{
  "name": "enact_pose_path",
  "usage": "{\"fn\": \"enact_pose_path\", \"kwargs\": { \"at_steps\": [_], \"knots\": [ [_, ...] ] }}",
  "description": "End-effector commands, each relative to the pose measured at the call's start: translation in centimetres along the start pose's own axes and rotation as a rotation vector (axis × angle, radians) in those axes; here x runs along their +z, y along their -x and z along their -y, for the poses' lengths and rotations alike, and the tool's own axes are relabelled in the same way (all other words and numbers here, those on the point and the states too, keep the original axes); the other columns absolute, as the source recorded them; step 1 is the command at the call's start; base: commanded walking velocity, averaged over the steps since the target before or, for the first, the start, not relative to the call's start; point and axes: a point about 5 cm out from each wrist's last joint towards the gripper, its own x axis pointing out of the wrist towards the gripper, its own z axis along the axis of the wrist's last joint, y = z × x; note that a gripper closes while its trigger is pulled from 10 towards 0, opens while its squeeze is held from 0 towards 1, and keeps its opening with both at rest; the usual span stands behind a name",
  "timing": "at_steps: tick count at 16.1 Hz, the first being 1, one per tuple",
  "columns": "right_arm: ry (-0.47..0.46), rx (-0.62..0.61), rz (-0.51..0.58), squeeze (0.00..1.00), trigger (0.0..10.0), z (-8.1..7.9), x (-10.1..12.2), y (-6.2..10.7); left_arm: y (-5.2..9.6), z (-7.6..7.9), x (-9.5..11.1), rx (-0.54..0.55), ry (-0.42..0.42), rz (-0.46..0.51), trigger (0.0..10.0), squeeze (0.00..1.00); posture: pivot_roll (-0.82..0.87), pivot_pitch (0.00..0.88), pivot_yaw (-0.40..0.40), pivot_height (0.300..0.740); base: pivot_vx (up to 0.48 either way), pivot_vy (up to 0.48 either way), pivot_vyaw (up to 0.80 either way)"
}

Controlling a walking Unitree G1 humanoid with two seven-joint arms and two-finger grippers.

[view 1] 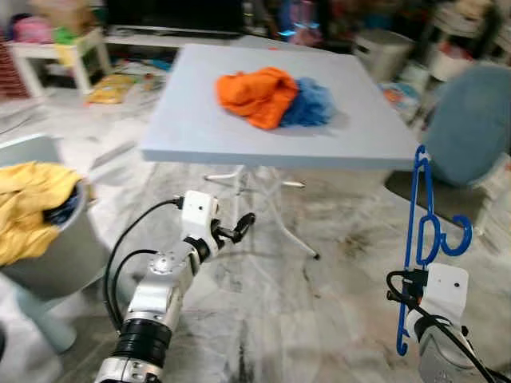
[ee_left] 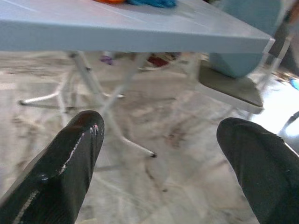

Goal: Hang hanger

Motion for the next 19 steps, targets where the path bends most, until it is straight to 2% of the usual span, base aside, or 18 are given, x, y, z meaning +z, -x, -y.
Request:
{"fn": "enact_pose_path", "kwargs": {
  "at_steps": [1,9,19],
  "knots": [
    [0.005,-0.013,0.014,0.00,10.0,0.27,0.39,0.10,-0.46,0.39,0.29,-0.030,-0.004,-0.010,10.0,0.00,0.05,0.000,-0.098,0.740,0.000,0.000,-0.79],
    [0.010,-0.014,0.013,0.00,10.0,0.10,0.37,-0.07,-0.73,0.57,0.45,-0.051,-0.013,-0.014,10.0,0.00,0.05,0.000,-0.095,0.740,0.000,0.000,-0.78],
    [0.007,-0.020,0.020,0.00,10.0,0.07,0.72,-0.36,-1.08,0.13,1.24,-0.040,-0.021,0.001,10.0,0.00,0.05,0.000,-0.098,0.740,0.000,0.348,-0.77]
  ]
}}
